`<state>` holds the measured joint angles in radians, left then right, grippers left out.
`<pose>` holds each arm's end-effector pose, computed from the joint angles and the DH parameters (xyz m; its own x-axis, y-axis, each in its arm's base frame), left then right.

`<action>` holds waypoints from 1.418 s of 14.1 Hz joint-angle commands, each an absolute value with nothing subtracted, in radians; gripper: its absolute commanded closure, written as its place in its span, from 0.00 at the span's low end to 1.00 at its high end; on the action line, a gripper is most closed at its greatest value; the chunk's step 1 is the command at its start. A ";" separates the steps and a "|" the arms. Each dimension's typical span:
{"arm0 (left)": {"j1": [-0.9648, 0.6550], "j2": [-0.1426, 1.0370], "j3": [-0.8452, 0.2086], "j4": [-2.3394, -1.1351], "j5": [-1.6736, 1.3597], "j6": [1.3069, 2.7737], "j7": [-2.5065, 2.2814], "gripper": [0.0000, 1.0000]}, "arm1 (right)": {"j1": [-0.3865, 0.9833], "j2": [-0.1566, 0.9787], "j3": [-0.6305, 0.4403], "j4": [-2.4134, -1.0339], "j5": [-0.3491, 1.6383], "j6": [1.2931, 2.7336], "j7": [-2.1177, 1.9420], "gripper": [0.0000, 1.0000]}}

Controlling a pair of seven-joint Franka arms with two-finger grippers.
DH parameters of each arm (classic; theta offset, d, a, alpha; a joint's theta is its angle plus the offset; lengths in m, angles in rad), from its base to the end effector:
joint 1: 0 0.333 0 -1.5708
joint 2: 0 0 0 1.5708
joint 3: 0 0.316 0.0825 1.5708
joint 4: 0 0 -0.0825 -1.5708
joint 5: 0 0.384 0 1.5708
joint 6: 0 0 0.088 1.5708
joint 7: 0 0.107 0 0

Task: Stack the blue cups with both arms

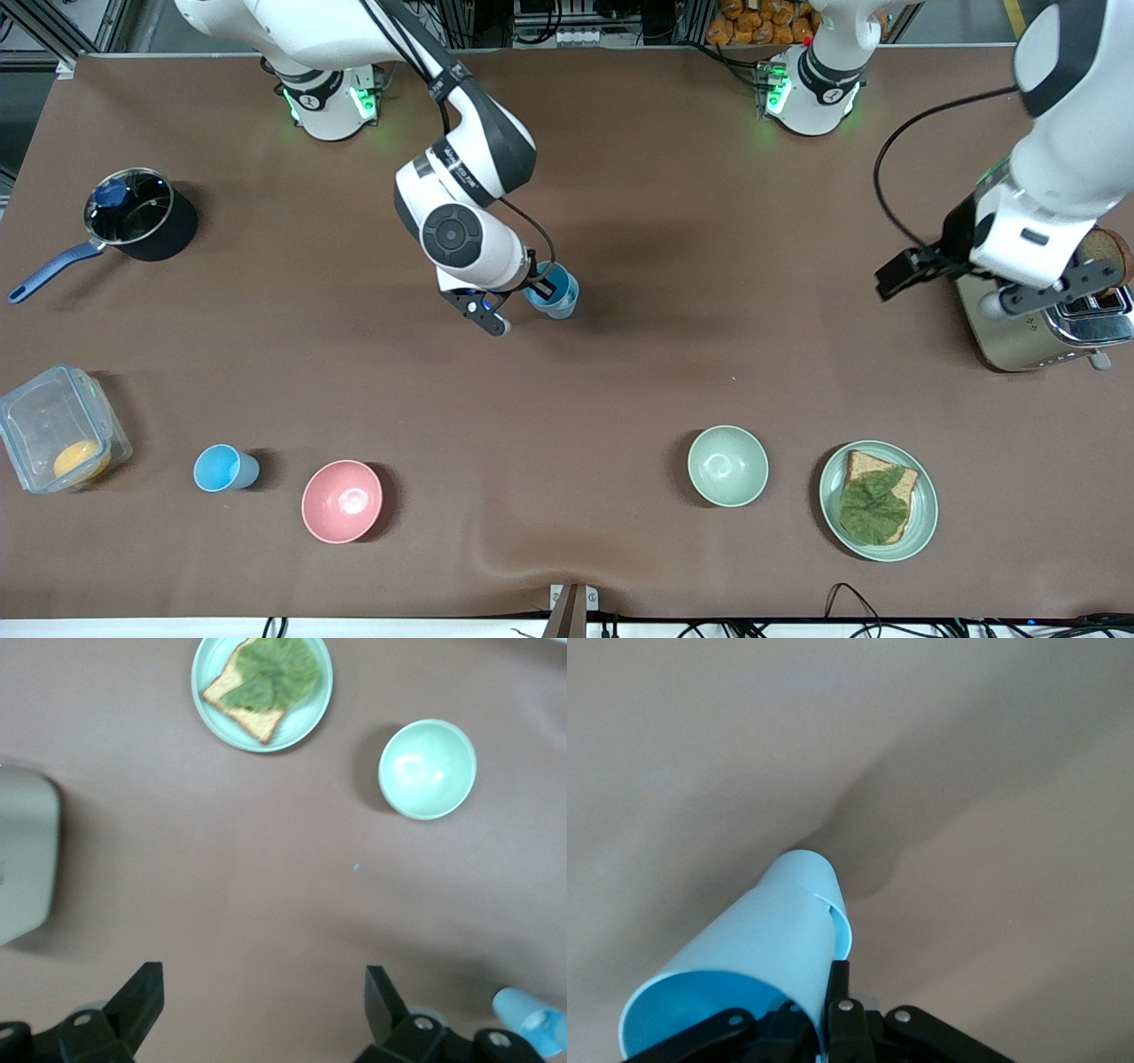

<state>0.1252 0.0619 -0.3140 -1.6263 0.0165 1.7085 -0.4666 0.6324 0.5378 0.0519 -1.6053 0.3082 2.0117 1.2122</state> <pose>0.5732 -0.1029 0.5768 0.9618 0.2731 0.0196 0.2729 -0.9620 0.0129 0.5145 0.4373 0.3091 0.7308 -0.6053 -0.3154 -0.6263 -0.7784 0.0428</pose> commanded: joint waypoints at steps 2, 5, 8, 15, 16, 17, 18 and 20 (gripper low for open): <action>0.067 -0.011 -0.181 -1.655 0.029 1.646 -0.284 0.00 | 0.666 0.549 0.040 -1.608 0.321 2.022 1.264 1.00; 0.048 -0.021 -0.129 -1.651 0.029 1.638 -0.241 0.00 | 0.678 0.564 0.040 -1.606 0.321 2.046 1.288 1.00; 0.051 -0.011 -0.143 -1.634 0.031 1.638 -0.239 0.00 | 0.683 0.574 0.040 -1.606 0.321 2.060 1.299 1.00; 0.058 -0.009 -0.141 -1.634 0.021 1.638 -0.236 0.00 | 0.637 0.513 0.014 -1.591 0.282 1.997 1.209 0.00; 0.058 -0.009 -0.141 -1.634 0.021 1.638 -0.236 0.00 | 0.599 0.490 0.009 -1.586 0.273 1.947 1.121 0.00; 0.058 -0.008 -0.141 -1.634 0.023 1.638 -0.235 0.00 | 0.551 0.476 0.009 -1.580 0.272 1.910 1.033 0.00; 0.058 -0.008 -0.141 -1.634 0.021 1.638 -0.235 0.00 | 0.510 0.459 0.009 -1.577 0.272 1.884 0.958 0.00; 0.057 -0.008 -0.141 -1.634 0.020 1.638 -0.233 0.00 | 0.444 0.434 0.005 -1.577 0.243 1.824 0.832 0.00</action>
